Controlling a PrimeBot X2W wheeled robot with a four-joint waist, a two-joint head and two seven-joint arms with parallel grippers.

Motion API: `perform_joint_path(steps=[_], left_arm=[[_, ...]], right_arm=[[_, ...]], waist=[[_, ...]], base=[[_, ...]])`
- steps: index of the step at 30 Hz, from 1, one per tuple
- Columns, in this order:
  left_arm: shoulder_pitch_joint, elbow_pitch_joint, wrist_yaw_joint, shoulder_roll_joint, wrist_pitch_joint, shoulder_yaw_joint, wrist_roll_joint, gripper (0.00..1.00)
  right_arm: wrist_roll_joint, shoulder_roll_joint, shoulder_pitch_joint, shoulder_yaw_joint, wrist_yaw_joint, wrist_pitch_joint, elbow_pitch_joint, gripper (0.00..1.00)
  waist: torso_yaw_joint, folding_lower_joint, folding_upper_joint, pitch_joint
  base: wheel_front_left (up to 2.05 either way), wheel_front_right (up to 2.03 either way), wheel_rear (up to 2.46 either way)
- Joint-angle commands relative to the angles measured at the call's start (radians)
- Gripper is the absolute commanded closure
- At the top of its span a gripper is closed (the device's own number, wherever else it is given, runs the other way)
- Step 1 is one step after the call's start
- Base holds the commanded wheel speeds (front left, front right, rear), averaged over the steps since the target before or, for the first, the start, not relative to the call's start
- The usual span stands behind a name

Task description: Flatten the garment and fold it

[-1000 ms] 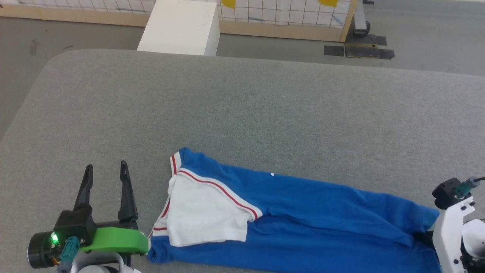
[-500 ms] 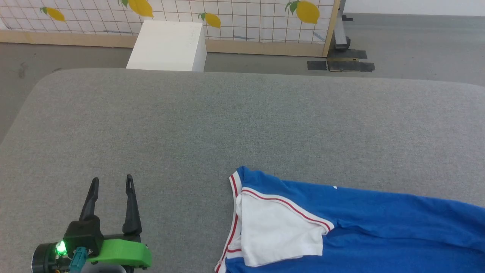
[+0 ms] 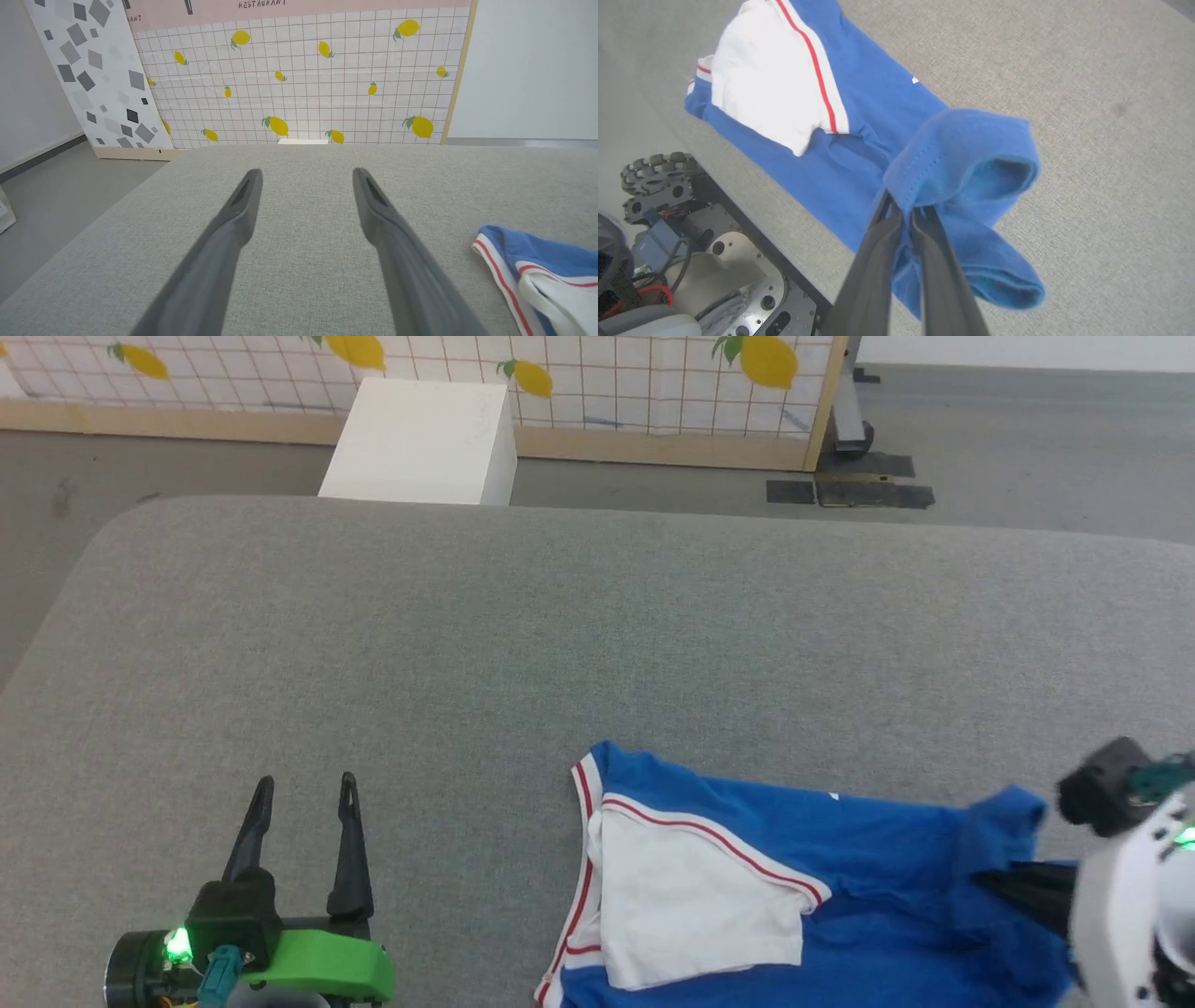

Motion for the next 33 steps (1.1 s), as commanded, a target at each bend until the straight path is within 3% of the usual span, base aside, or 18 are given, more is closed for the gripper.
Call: perform_joint_path(steps=[1,8,13,19,27,33], left_arm=[[-0.009,0.001,-0.006,-0.005,-0.004,-0.005,-0.002,0.0],[-0.05,0.007,-0.001,-0.005,-0.004,-0.014,-0.014,0.0],[-0.076,0.005,0.005,-0.006,-0.004,-0.033,-0.025,0.0],[-0.102,0.01,0.018,-0.006,-0.004,-0.056,-0.043,0.0],[-0.124,0.017,0.032,-0.006,-0.004,-0.072,-0.058,0.0],[-0.113,0.021,0.036,-0.006,-0.004,-0.056,-0.053,0.0]], right_arm=[[-0.002,0.025,-0.045,0.029,-0.002,0.017,-0.034,1.0],[-0.054,0.126,-0.304,0.262,-0.002,0.087,-0.053,1.0],[-0.086,0.251,-0.514,0.454,-0.002,0.088,0.093,1.0],[-0.07,0.392,-0.656,0.623,-0.002,0.032,0.323,1.0],[-0.046,0.477,-0.712,0.802,-0.002,-0.033,0.595,1.0],[-0.031,0.497,-0.742,0.839,-0.002,-0.149,0.632,0.99]], waist=[[0.015,0.0,0.0,0.019],[0.047,0.0,0.0,0.063],[0.068,0.0,0.0,0.097],[0.098,0.0,0.0,0.132],[0.121,0.0,0.0,0.156],[0.095,0.0,0.0,0.129]], base=[[0.0,0.0,0.0],[0.0,0.0,0.0],[0.0,0.0,0.0],[0.0,0.0,0.0],[0.0,0.0,0.0],[0.0,0.0,0.0]])
